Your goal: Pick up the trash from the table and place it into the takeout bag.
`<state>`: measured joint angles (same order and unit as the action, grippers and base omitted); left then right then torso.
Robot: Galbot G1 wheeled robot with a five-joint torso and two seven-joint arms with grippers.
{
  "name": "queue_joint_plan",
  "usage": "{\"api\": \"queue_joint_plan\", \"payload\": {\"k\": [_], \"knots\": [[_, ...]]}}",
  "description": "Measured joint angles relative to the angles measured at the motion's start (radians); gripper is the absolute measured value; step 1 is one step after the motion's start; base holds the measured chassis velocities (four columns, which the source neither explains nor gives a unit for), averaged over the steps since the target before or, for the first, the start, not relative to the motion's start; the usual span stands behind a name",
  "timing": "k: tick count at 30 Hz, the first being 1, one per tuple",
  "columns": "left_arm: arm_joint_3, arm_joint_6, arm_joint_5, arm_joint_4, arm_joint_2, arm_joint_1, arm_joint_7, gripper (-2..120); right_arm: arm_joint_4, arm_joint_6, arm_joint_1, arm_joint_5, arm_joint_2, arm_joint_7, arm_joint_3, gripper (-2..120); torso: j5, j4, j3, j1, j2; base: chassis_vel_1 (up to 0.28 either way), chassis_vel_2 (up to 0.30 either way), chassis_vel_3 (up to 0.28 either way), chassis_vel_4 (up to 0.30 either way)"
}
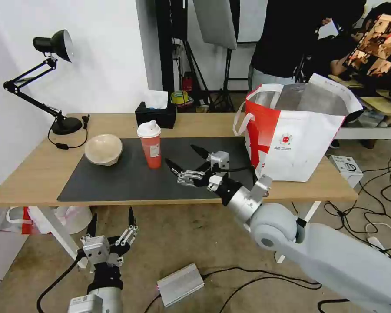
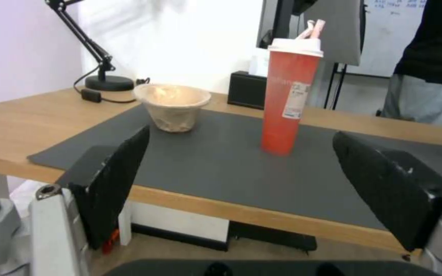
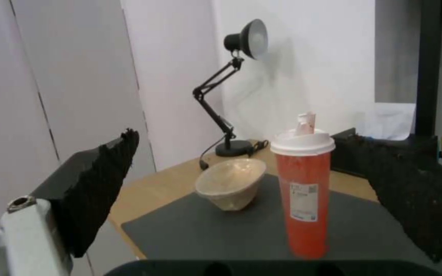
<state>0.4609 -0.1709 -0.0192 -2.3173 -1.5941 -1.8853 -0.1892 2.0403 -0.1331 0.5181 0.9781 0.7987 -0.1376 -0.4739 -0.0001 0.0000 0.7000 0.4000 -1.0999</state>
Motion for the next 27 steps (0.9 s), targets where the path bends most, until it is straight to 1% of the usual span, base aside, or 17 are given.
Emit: {"api": "queue_joint_plan", "payload": {"k": [13,20,27], "knots": [[0.002,0.001,-0.001,0.001,0.000,0.001,0.000,95,-0.043,0.020,-0.034,-0.007,0.038,-0.001,-0.041,100,0.0000,0.0000,0.000,0.000,0.000,0.000,0.000,0.000,0.000],[0.002,0.002,-0.001,0.000,0.000,0.002,0.000,95,-0.078,0.048,-0.045,-0.057,0.078,-0.029,-0.051,100,0.0001,0.0000,0.000,0.000,0.000,0.000,0.000,0.000,0.000],[0.001,0.002,-0.001,0.000,0.000,0.002,0.000,95,-0.106,0.069,-0.051,-0.077,0.112,-0.042,-0.056,100,0.0001,0.0000,0.000,0.000,0.000,0.000,0.000,0.000,0.000]]}}
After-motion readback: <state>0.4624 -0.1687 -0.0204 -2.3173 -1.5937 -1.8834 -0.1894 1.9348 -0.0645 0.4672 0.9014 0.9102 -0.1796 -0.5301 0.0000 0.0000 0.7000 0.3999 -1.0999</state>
